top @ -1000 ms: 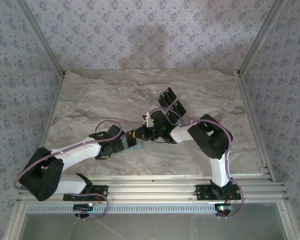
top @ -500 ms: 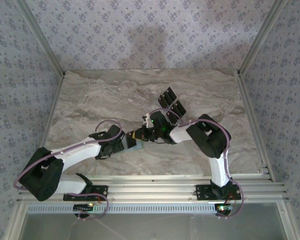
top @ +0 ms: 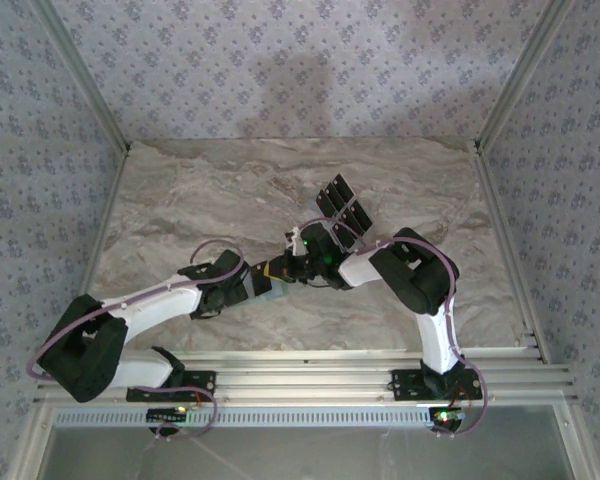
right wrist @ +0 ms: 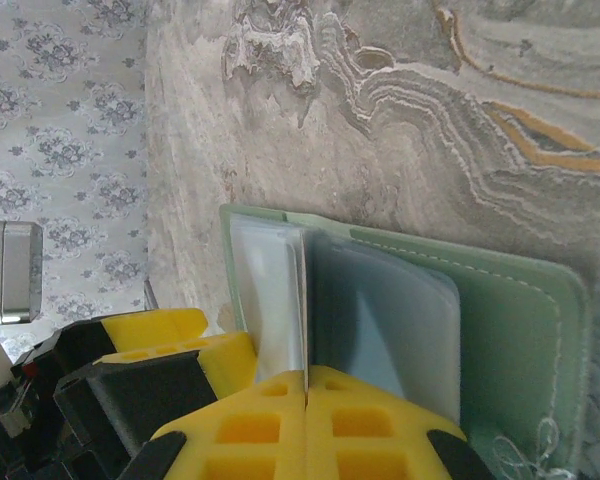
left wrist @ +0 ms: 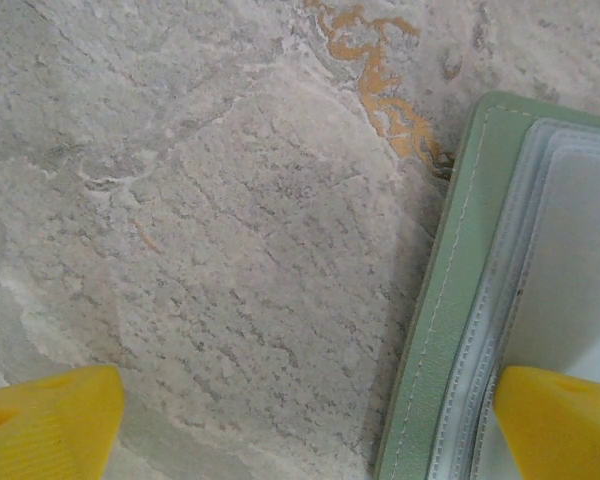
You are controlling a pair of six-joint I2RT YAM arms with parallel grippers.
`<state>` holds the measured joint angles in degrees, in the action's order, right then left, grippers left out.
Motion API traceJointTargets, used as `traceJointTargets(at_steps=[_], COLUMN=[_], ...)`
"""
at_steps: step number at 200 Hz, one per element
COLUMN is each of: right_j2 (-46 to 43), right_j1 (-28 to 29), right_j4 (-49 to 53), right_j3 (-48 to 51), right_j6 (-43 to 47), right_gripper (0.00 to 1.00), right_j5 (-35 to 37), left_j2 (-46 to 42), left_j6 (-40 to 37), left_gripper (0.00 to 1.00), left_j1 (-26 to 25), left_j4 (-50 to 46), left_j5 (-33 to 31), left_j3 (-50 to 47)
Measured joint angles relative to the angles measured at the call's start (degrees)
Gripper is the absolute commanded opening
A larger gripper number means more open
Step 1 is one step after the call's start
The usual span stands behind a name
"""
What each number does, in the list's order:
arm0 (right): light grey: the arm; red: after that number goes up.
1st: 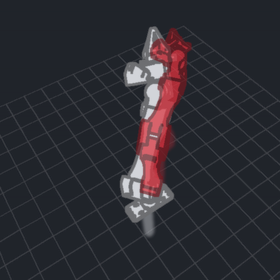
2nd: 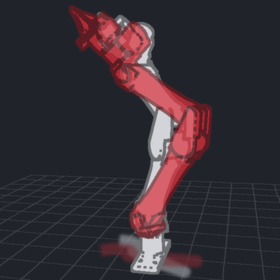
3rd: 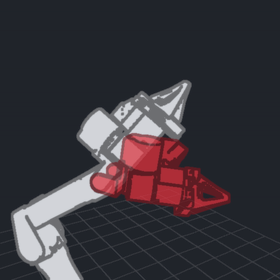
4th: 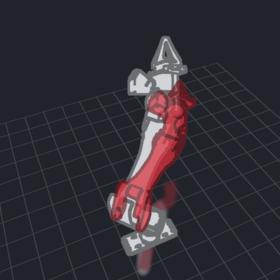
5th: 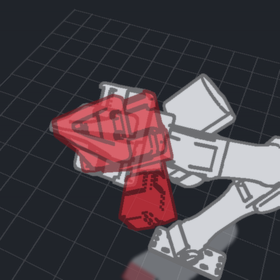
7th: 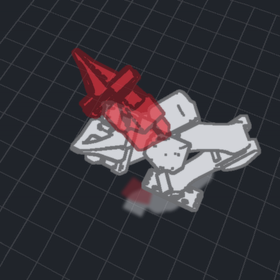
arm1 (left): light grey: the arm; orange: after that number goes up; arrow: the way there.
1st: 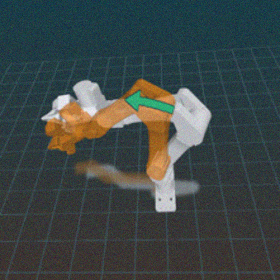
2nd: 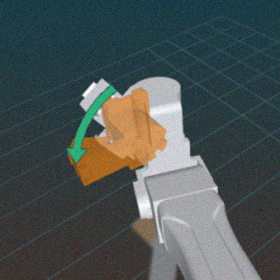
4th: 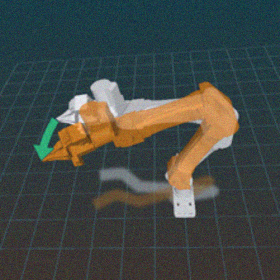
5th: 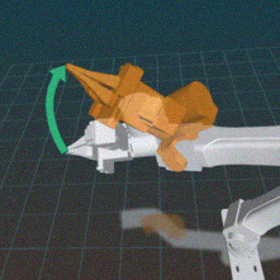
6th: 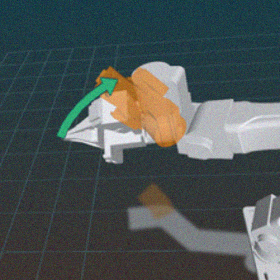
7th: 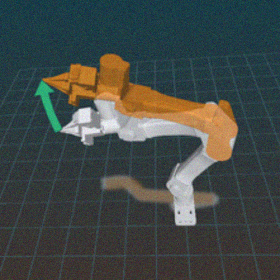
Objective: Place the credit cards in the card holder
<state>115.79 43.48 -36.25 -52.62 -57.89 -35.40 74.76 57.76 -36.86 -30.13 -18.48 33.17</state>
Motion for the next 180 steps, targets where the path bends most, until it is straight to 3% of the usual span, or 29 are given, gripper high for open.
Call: traceJointTargets(at_steps=[180], right_j2=[2.4], right_j1=[-0.3], right_j4=[-3.3], right_j3=[-0.2], right_j6=[-0.8], right_gripper=[0.0], right_j5=[-2.9], left_j2=[0.0], left_j6=[0.2], left_gripper=[0.96], left_j1=[0.0], left_j4=[-0.2], left_j5=[-0.5], left_j3=[-0.1])
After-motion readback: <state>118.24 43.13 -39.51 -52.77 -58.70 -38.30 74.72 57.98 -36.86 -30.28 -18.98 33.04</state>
